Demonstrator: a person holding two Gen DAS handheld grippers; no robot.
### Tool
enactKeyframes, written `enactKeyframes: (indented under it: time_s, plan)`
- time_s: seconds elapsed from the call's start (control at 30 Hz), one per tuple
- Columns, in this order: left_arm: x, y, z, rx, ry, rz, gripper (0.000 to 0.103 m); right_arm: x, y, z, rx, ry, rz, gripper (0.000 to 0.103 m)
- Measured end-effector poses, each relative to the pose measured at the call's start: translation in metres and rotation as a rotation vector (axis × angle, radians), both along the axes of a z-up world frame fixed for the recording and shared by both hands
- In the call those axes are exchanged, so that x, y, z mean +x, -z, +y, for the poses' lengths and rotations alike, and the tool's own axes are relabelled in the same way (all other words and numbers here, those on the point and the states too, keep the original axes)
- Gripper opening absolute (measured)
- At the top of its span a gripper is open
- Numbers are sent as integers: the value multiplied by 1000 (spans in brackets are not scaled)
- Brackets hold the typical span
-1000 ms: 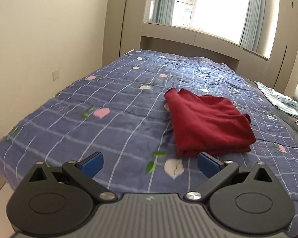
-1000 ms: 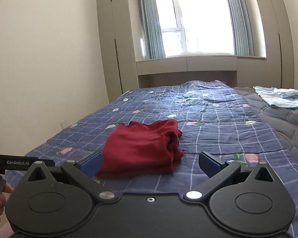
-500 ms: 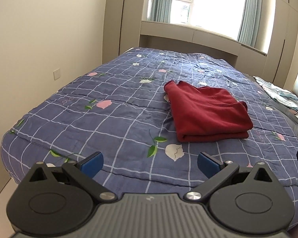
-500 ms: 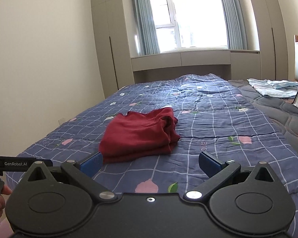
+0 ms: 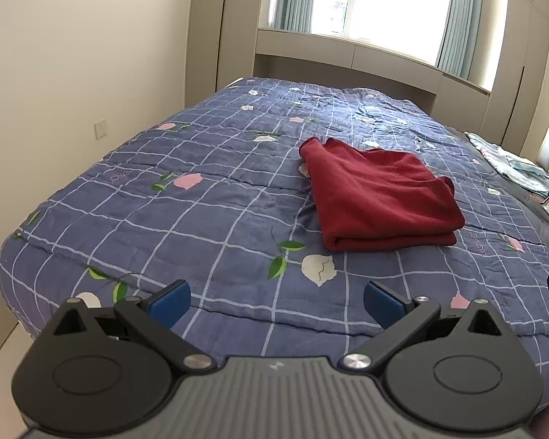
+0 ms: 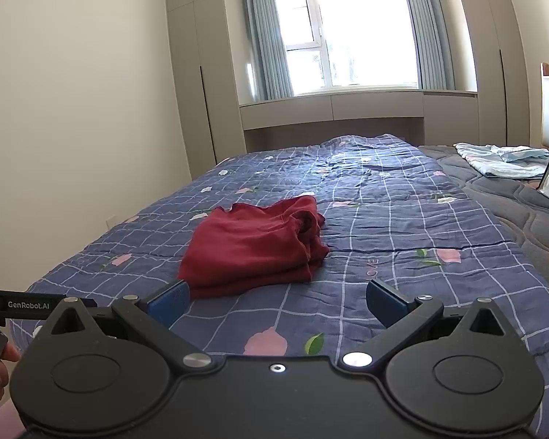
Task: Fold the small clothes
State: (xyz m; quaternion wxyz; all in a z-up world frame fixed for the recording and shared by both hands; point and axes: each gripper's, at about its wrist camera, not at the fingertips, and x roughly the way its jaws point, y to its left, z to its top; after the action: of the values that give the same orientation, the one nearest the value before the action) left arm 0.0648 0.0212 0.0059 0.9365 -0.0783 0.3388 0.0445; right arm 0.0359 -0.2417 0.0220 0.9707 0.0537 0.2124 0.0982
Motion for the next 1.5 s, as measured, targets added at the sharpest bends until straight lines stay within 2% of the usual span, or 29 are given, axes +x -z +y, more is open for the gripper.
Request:
enactKeyframes:
  time_s: [1.03,1.5]
  plan:
    - [4,4,-3,12,-2,32,103,1,5,-2,4,-4,18,102]
    - [10,1,-9,33,31,29,103,0,3,-3,-13,-9,18,102]
